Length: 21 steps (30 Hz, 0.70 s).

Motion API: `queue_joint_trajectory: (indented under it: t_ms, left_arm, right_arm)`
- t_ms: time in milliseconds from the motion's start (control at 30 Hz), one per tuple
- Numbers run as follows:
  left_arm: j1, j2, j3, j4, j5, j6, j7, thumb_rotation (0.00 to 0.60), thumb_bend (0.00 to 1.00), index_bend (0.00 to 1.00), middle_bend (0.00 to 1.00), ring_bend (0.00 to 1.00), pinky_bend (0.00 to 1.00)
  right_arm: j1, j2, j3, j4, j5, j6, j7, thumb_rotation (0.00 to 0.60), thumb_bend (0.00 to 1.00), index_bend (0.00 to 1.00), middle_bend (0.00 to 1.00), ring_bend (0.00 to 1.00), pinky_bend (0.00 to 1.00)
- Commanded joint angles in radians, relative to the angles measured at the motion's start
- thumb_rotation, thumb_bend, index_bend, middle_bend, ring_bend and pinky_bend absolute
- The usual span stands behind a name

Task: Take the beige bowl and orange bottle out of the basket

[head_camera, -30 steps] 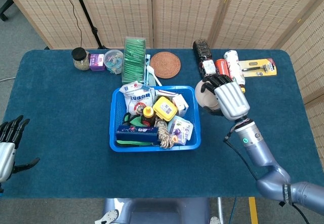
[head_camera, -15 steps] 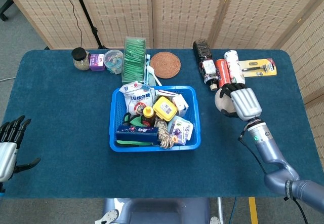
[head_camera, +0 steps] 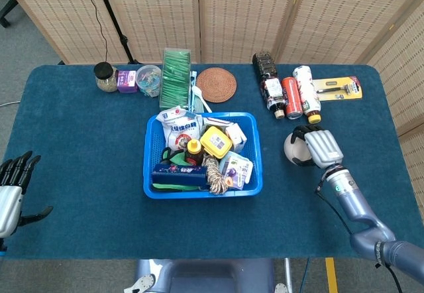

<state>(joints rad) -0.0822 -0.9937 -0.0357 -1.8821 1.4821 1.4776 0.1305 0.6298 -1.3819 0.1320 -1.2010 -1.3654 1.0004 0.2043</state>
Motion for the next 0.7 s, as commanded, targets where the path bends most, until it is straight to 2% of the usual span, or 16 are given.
queue_joint_trajectory:
  t_ms: [33, 133, 200, 267, 300, 400, 700]
  left_arm:
    - [0.0, 0.0, 0.001, -0.001, 0.001, -0.001, 0.002, 0.6, 0.06, 0.0, 0.0, 0.0, 0.0]
    - [0.0, 0.0, 0.001, -0.001, 0.0, -0.001, 0.002, 0.6, 0.06, 0.0, 0.0, 0.0, 0.0]
    - [0.0, 0.001, 0.0, -0.001, -0.002, 0.0, 0.002, 0.6, 0.06, 0.0, 0.0, 0.0, 0.0]
    - [0.0, 0.002, 0.0, -0.002, -0.003, -0.002, 0.002, 0.6, 0.06, 0.0, 0.0, 0.0, 0.0]
    - [-0.001, 0.002, 0.001, -0.002, -0.003, -0.003, 0.001, 0.6, 0.06, 0.0, 0.0, 0.0, 0.0]
    - [-0.001, 0.006, 0.0, -0.002, -0.005, -0.003, -0.007, 0.6, 0.06, 0.0, 0.0, 0.0, 0.0]
    - [0.001, 0.012, 0.001, 0.0, 0.001, 0.0, -0.024, 0.6, 0.06, 0.0, 0.0, 0.0, 0.0]
  right_arm:
    - [0.001, 0.017, -0.005, -0.02, 0.002, -0.025, 0.016, 0.6, 0.28, 0.41, 0.29, 0.28, 0.41]
    - [0.007, 0.039, -0.014, -0.045, -0.003, -0.066, 0.057, 0.6, 0.28, 0.23, 0.15, 0.15, 0.35]
    - [0.015, 0.064, -0.025, -0.066, -0.013, -0.104, 0.097, 0.6, 0.28, 0.06, 0.02, 0.03, 0.24]
    - [0.026, 0.095, -0.036, -0.09, -0.02, -0.15, 0.13, 0.6, 0.28, 0.0, 0.0, 0.0, 0.13]
    - [0.034, 0.116, -0.041, -0.108, -0.019, -0.183, 0.146, 0.6, 0.28, 0.0, 0.0, 0.0, 0.1]
    - [0.031, 0.153, -0.031, -0.144, -0.01, -0.175, 0.138, 0.6, 0.28, 0.0, 0.0, 0.0, 0.06]
    - [0.011, 0.234, 0.0, -0.281, -0.002, -0.104, 0.067, 0.6, 0.28, 0.0, 0.0, 0.0, 0.04]
